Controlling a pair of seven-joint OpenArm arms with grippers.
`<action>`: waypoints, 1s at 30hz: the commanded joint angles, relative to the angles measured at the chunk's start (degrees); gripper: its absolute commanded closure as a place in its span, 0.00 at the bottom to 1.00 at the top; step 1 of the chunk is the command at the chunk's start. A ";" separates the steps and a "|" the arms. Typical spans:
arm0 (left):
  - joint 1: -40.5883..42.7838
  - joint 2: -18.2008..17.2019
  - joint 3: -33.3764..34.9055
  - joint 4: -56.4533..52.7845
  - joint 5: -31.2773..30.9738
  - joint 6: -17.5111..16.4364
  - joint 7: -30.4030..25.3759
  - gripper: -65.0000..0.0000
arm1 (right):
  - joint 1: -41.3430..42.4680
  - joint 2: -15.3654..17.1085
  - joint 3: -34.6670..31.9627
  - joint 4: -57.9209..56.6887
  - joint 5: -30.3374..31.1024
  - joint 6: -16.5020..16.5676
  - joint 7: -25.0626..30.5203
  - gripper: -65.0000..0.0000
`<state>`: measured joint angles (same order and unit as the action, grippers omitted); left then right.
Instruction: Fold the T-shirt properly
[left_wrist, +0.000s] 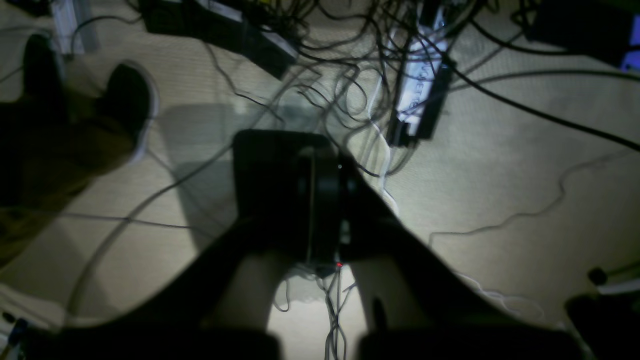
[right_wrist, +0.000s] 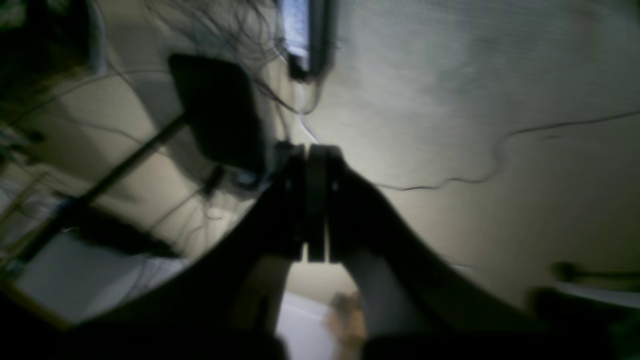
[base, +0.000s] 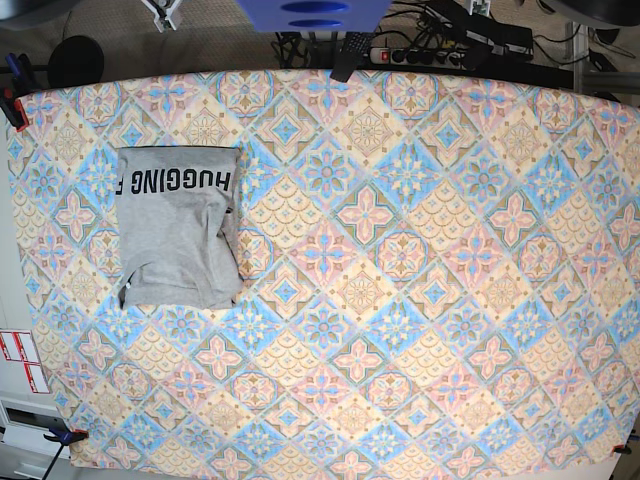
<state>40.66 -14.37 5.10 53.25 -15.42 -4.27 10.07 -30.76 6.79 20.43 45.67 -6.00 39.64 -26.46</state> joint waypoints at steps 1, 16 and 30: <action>-0.09 -0.09 1.36 -3.01 -0.18 0.10 -1.23 1.00 | 0.04 0.38 0.28 -2.64 -0.02 0.36 1.27 1.00; -17.24 2.02 17.09 -28.33 -0.27 0.19 -13.01 1.00 | 10.85 0.20 0.72 -30.51 -0.02 -0.30 24.74 1.00; -21.37 4.74 17.89 -28.42 -0.71 0.19 -13.01 1.00 | 14.37 0.20 0.81 -32.88 0.07 -12.52 26.24 1.00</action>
<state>18.72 -9.63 23.05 24.75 -15.86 -4.23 -2.83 -16.21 6.61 21.02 12.71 -5.98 26.87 -0.60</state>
